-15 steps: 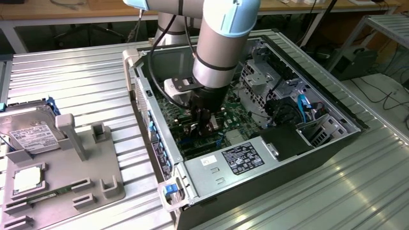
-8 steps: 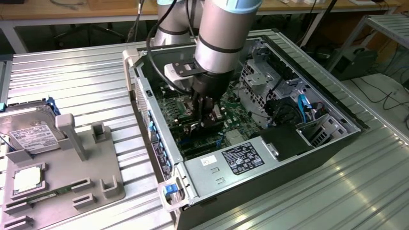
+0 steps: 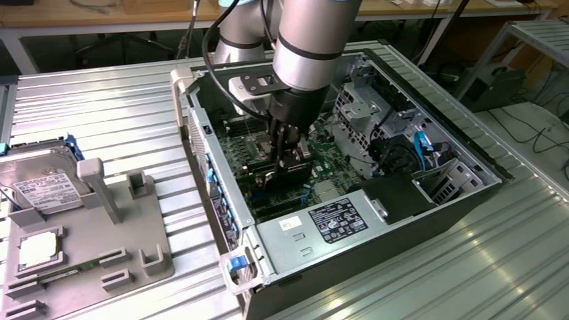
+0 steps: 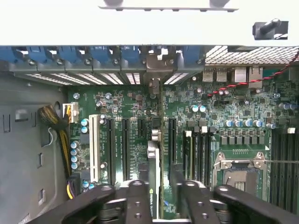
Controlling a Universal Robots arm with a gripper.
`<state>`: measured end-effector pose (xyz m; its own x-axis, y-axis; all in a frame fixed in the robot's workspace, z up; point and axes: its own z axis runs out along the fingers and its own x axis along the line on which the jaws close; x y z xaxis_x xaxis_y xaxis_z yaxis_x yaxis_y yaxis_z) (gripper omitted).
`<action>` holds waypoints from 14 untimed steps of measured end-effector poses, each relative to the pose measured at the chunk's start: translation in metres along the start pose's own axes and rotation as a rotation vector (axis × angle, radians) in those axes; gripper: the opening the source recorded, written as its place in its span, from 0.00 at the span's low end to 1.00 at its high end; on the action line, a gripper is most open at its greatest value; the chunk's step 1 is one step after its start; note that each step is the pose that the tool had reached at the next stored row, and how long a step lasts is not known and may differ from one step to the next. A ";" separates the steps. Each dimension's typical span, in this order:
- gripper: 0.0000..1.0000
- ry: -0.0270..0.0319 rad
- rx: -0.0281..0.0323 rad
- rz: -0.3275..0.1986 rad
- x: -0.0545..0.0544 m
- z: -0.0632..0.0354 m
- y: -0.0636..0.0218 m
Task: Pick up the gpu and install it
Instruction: 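Insert the gpu into the slot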
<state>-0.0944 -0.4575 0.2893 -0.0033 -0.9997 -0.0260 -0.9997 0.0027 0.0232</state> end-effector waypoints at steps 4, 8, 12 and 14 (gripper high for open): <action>0.15 0.0001 -0.0001 0.000 0.000 -0.0001 0.0000; 0.11 0.0001 -0.0001 0.000 0.000 -0.0001 0.0000; 0.11 0.0001 -0.0001 0.000 0.000 -0.0001 0.0000; 0.11 0.0002 -0.0001 0.000 0.000 -0.0001 0.0000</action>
<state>-0.0944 -0.4575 0.2894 -0.0033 -0.9997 -0.0258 -0.9997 0.0027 0.0233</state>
